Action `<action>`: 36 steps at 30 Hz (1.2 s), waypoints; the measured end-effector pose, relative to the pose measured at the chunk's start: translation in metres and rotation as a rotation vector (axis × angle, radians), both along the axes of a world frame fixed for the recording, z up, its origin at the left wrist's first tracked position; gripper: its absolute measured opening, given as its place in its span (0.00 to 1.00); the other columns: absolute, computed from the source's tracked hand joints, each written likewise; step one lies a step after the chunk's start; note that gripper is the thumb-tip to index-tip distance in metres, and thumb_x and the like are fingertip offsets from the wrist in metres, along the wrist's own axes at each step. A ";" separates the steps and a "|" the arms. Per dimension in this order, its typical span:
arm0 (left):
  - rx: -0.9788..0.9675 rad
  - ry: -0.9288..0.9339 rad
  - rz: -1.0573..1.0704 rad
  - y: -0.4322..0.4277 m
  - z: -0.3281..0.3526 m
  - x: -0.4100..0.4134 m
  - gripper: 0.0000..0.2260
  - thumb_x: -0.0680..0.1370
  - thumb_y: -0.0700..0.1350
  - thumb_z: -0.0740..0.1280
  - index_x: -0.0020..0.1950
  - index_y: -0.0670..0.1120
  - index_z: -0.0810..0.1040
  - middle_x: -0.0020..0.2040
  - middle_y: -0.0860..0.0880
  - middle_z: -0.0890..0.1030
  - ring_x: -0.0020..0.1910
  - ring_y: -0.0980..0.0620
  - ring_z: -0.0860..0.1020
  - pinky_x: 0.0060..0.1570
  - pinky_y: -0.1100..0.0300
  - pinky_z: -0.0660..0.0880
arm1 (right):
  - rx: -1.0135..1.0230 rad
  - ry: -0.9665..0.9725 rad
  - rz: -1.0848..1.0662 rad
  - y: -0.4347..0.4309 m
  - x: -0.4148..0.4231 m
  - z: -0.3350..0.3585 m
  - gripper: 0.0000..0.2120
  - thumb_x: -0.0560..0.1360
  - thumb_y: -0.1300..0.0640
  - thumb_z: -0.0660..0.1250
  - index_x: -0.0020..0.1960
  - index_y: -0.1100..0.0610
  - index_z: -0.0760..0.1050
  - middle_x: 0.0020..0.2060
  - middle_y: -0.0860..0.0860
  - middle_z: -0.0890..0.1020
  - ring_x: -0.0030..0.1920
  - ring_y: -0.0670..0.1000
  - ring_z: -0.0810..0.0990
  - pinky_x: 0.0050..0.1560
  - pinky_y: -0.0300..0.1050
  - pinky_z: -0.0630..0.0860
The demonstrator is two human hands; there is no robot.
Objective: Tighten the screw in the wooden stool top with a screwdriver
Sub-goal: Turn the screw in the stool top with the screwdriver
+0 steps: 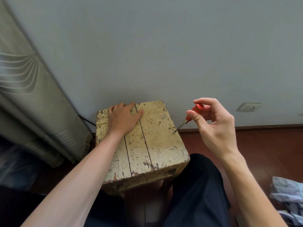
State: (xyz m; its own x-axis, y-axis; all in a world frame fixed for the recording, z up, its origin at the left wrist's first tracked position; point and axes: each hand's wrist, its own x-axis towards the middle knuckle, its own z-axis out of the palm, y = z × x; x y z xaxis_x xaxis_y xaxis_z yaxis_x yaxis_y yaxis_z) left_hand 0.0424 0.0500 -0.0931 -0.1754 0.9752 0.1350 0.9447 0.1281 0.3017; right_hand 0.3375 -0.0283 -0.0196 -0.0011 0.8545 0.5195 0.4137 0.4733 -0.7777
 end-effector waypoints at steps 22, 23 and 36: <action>0.008 -0.009 0.002 -0.001 0.001 0.001 0.34 0.77 0.75 0.51 0.76 0.59 0.70 0.71 0.48 0.74 0.72 0.45 0.68 0.73 0.46 0.58 | -0.038 -0.046 0.001 -0.008 0.000 0.006 0.14 0.78 0.57 0.80 0.59 0.46 0.81 0.46 0.43 0.88 0.49 0.41 0.87 0.49 0.37 0.82; 0.006 -0.006 0.003 -0.001 0.000 0.001 0.34 0.77 0.75 0.51 0.76 0.59 0.70 0.71 0.47 0.74 0.72 0.45 0.68 0.73 0.46 0.57 | -0.032 -0.042 -0.014 -0.009 -0.003 0.006 0.13 0.78 0.56 0.80 0.59 0.47 0.81 0.46 0.43 0.88 0.48 0.41 0.87 0.48 0.35 0.81; 0.009 -0.004 0.004 -0.001 0.000 0.001 0.35 0.77 0.76 0.51 0.76 0.59 0.70 0.70 0.48 0.75 0.72 0.45 0.68 0.72 0.47 0.58 | -0.229 -0.025 0.339 -0.008 0.020 0.008 0.21 0.83 0.64 0.71 0.68 0.41 0.81 0.63 0.44 0.86 0.65 0.48 0.86 0.69 0.46 0.81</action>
